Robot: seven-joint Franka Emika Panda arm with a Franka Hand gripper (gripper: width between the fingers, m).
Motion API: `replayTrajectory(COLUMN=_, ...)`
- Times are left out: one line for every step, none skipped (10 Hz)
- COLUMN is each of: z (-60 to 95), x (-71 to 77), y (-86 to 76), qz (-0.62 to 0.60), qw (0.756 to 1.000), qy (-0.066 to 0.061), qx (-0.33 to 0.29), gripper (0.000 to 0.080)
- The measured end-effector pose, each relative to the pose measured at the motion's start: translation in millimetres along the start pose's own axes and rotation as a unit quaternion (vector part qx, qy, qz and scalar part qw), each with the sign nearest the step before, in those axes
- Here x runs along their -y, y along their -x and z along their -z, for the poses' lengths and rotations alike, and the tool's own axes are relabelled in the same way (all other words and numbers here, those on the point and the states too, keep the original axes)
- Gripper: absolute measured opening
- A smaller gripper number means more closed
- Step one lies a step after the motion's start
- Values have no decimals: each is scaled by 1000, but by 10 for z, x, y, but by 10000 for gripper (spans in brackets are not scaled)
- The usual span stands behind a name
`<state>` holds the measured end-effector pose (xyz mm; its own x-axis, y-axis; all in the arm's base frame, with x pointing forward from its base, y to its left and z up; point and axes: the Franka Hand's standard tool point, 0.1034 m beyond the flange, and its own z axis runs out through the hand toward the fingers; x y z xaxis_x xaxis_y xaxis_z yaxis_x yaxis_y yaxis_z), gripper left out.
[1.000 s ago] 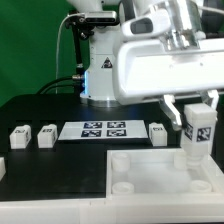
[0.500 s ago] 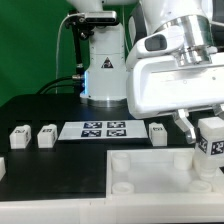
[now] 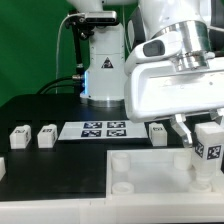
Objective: Assemble one leg
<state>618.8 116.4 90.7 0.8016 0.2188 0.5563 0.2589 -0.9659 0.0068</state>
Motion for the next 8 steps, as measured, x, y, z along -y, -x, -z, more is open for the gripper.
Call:
replayTrajectory(z=-12, x=1, y=18, qz=0, qw=1000, qy=0, qx=2, gripper=291)
replayTrajectory(z=-28, x=4, y=38, qz=0, qw=1000, qy=-1, qx=3, gripper=291)
replayTrajectory(z=-42, x=2, y=48, qz=-1, qw=1000, qy=0, qx=0, gripper=291)
replayTrajectory(z=-66, x=6, y=76, qz=-1, qw=1000, qy=0, qx=0, gripper=291)
replayTrajectory(z=-88, x=-3, y=98, qz=-1, qw=1000, qy=1, qx=-3, gripper=291)
replayTrajectory(z=-113, x=-10, y=129, qz=-1, qw=1000, qy=1, qx=-3, gripper=291)
replayTrajectory(z=-129, x=-16, y=148, qz=1, qw=1000, qy=2, qx=-6, gripper=291)
replayTrajectory(z=-132, x=-22, y=153, qz=2, qw=1000, qy=4, qx=-12, gripper=291)
